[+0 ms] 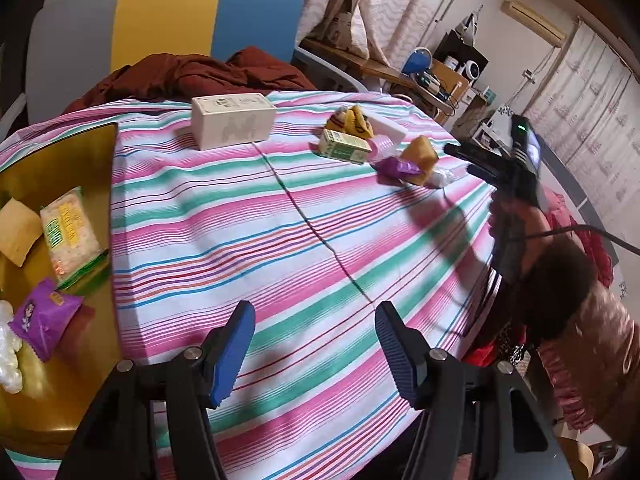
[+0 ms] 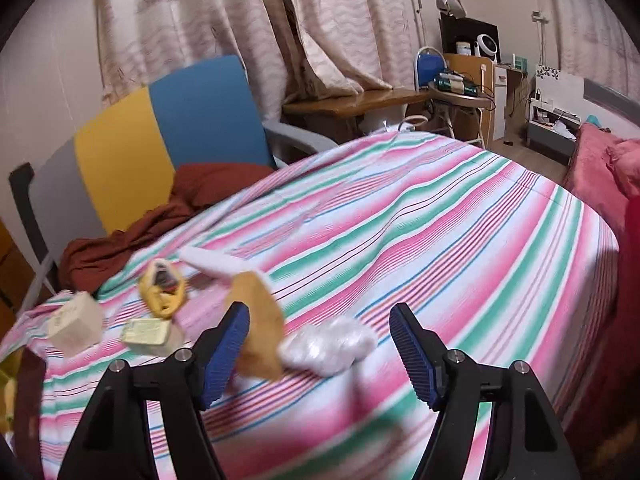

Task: Organize objects
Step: 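Move both open grippers from the tray back toward the remaining table items, then grasp a clear plastic bag with the right gripper while the left gripper grasps a purple snack bag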

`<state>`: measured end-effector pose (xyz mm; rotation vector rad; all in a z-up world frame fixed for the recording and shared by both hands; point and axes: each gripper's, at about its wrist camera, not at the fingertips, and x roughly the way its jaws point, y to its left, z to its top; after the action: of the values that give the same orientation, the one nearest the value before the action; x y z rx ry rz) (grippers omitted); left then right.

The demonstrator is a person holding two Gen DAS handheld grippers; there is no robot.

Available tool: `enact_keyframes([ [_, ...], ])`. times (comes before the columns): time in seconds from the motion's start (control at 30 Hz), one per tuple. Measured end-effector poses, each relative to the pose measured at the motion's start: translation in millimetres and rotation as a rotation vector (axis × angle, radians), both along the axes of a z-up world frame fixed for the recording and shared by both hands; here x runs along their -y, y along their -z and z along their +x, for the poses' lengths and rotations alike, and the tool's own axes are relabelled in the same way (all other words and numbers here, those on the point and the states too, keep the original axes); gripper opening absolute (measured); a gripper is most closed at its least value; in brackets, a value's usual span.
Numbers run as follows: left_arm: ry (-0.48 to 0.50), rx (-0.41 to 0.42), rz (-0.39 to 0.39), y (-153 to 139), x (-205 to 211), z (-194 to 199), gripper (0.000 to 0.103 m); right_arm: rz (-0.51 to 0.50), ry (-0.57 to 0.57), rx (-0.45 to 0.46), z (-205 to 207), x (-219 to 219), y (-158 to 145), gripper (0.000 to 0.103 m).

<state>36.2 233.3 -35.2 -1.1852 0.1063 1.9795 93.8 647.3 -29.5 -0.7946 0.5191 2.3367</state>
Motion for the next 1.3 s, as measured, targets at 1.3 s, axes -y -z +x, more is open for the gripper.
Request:
enact_keyframes([
  [1.3, 0.112, 0.039, -0.069, 38, -301, -86, 0.063, -0.034, 0.063, -0.054, 29, 4, 55, 0.062],
])
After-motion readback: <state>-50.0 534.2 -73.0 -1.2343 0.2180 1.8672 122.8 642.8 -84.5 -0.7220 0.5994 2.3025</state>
